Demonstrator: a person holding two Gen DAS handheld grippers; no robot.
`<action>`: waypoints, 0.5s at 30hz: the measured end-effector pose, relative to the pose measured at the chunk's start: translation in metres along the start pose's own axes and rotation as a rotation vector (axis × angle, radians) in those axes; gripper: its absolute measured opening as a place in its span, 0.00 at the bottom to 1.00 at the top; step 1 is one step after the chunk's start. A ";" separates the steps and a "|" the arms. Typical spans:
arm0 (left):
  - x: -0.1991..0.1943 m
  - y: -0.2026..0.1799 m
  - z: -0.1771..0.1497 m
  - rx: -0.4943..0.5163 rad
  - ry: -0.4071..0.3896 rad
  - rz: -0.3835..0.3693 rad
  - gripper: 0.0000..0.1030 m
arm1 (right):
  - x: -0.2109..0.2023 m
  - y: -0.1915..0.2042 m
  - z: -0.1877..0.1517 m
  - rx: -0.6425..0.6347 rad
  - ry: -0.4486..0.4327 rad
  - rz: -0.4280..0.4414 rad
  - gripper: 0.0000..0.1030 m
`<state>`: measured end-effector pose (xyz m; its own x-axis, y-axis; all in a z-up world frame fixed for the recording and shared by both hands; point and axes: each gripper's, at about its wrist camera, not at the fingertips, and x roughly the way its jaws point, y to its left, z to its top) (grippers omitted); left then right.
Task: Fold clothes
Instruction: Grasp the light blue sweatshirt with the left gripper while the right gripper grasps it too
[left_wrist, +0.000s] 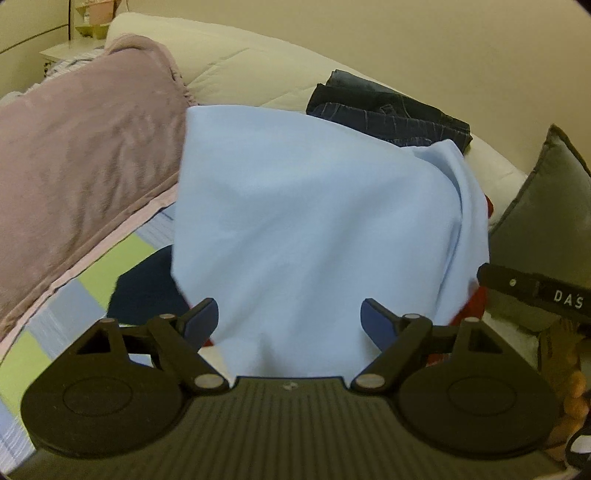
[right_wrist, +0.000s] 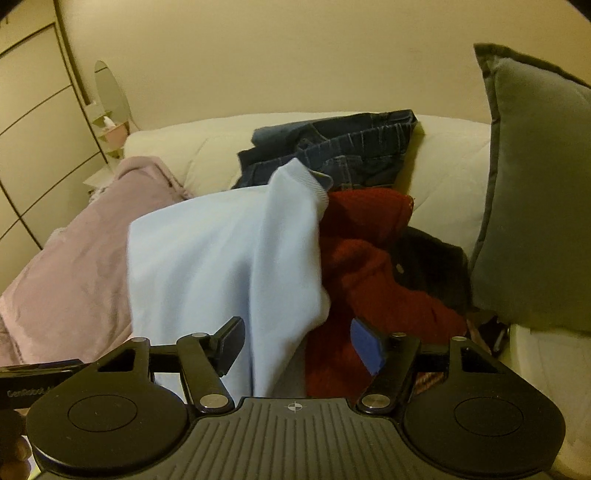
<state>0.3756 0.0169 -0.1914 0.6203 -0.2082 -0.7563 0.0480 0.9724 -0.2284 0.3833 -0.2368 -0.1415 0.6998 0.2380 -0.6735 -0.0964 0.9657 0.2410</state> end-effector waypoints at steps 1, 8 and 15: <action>0.006 -0.001 0.003 -0.005 0.003 -0.007 0.79 | 0.006 -0.003 0.003 0.005 0.005 -0.001 0.66; 0.055 -0.001 0.014 -0.059 0.051 -0.083 0.79 | 0.039 -0.012 0.013 0.006 0.050 0.039 0.55; 0.085 0.005 0.013 -0.130 0.062 -0.119 0.41 | 0.051 -0.018 0.022 0.036 0.102 0.129 0.09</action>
<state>0.4384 0.0052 -0.2485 0.5668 -0.3305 -0.7547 0.0139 0.9197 -0.3923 0.4358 -0.2441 -0.1648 0.6079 0.3708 -0.7021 -0.1544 0.9226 0.3536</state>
